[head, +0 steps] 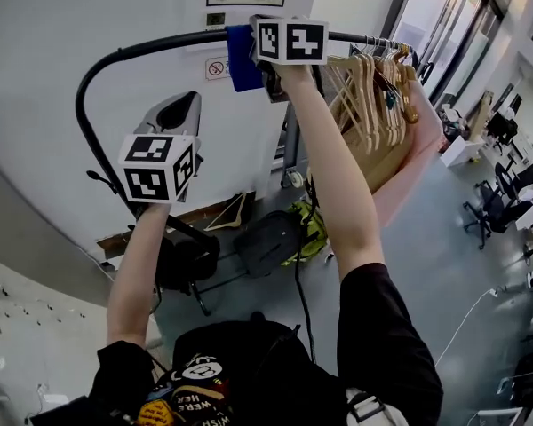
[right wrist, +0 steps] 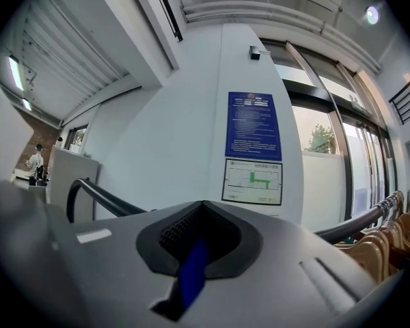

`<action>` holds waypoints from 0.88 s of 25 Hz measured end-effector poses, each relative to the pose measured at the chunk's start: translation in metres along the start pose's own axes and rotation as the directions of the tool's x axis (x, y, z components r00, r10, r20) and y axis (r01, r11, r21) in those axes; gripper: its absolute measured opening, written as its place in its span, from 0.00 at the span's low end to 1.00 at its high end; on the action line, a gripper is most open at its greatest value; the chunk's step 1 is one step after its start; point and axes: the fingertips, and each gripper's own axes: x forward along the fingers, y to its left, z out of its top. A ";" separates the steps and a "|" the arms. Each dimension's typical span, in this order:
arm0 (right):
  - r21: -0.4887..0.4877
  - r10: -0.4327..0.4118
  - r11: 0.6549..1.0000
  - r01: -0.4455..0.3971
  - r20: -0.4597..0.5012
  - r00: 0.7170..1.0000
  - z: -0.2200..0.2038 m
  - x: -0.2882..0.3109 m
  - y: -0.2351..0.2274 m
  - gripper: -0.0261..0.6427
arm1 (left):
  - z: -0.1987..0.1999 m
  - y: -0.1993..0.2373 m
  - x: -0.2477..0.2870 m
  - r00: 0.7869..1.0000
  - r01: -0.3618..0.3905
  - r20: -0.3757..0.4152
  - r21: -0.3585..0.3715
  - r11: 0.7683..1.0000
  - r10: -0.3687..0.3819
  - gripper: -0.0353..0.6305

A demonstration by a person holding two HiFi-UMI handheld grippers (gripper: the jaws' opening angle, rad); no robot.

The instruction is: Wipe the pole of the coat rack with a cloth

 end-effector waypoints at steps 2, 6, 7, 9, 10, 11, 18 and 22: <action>-0.008 0.029 1.000 -0.029 -0.001 1.000 0.004 0.009 0.033 0.04 | 0.001 0.011 -0.014 1.000 -0.003 0.004 0.002 1.000 0.003 0.06; -0.014 0.065 0.998 -0.065 0.001 0.998 0.010 0.019 0.090 0.04 | 0.001 0.032 -0.044 1.000 -0.010 0.011 0.001 1.000 0.010 0.06; -0.013 0.074 0.997 -0.074 0.003 0.997 0.012 0.021 0.103 0.04 | 0.000 0.037 -0.050 1.000 -0.013 0.011 0.001 1.000 0.013 0.06; -0.015 0.092 0.996 -0.092 0.004 0.996 0.015 0.024 0.128 0.04 | -0.002 0.047 -0.060 1.000 -0.017 0.010 -0.003 1.000 0.017 0.06; -0.018 0.102 0.995 -0.102 0.004 0.995 0.016 0.026 0.140 0.04 | -0.002 0.051 -0.064 1.000 -0.018 0.010 -0.005 1.000 0.018 0.06; -0.024 0.112 0.993 -0.112 0.005 0.994 0.018 0.028 0.152 0.04 | -0.003 0.055 -0.068 1.000 -0.019 0.009 -0.007 1.000 0.019 0.06; -0.046 0.135 0.990 -0.133 0.035 0.990 0.020 0.032 0.184 0.04 | -0.014 0.075 -0.084 1.000 -0.014 0.003 -0.029 0.999 0.014 0.06; -0.036 0.149 0.988 -0.148 0.035 0.988 0.019 0.033 0.182 0.04 | -0.016 0.076 -0.083 1.000 -0.004 0.001 -0.032 0.999 0.004 0.06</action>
